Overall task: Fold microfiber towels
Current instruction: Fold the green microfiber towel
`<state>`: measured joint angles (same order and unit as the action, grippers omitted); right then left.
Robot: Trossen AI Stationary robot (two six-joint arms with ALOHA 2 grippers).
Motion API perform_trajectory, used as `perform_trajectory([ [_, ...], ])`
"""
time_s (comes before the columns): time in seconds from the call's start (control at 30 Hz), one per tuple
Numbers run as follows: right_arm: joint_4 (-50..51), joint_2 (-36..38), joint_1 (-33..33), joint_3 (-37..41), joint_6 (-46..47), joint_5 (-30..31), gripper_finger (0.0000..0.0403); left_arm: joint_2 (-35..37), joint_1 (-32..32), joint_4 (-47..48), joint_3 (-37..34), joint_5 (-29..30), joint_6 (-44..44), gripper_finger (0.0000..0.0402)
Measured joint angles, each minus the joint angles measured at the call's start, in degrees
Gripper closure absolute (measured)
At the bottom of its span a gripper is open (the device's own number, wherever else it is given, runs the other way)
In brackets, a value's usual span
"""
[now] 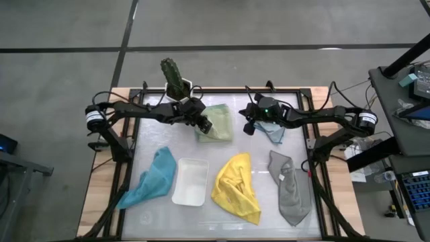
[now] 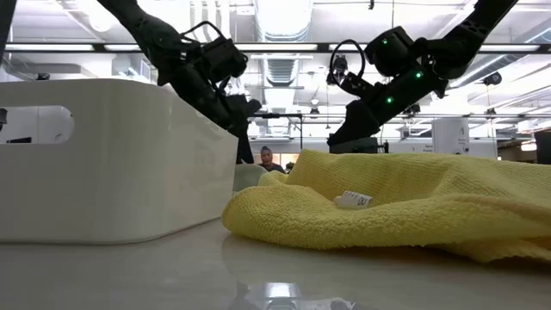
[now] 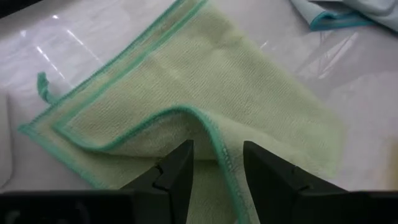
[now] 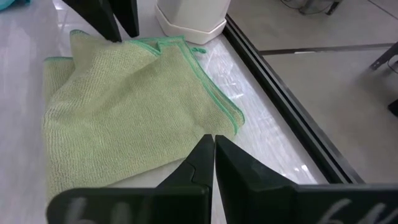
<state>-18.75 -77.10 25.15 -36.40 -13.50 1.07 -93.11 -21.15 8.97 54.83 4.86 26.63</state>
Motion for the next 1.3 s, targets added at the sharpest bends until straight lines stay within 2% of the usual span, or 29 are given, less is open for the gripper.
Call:
perform_trajectory([
  [0.5,0.0,0.0,0.0,0.0,-0.2,0.0,0.0394,-2.0,1.6,-2.0,0.1,-3.0,-4.2,0.0285],
  [0.6,0.1,0.0,0.0,0.0,-0.2,0.0,0.0394,-2.2,2.0,-2.4,0.1,-2.8,-5.1,0.0319],
  [0.7,0.0,0.0,0.0,0.0,-0.2,0.0,0.0394,-1.9,2.2,-2.5,0.2,-2.8,-6.2,0.0375],
  [0.77,0.1,0.0,0.0,0.0,-0.2,0.0,0.0394,-1.4,2.1,-2.4,0.1,-2.8,-6.2,0.0394],
  [1.13,0.1,0.0,0.0,0.0,-0.1,0.0,0.0394,4.3,2.6,10.0,0.1,-3.2,-7.4,0.0398],
  [1.3,0.1,0.0,0.0,0.0,-0.1,0.0,0.0394,4.2,3.0,11.2,0.1,-7.7,-7.4,0.0398],
])
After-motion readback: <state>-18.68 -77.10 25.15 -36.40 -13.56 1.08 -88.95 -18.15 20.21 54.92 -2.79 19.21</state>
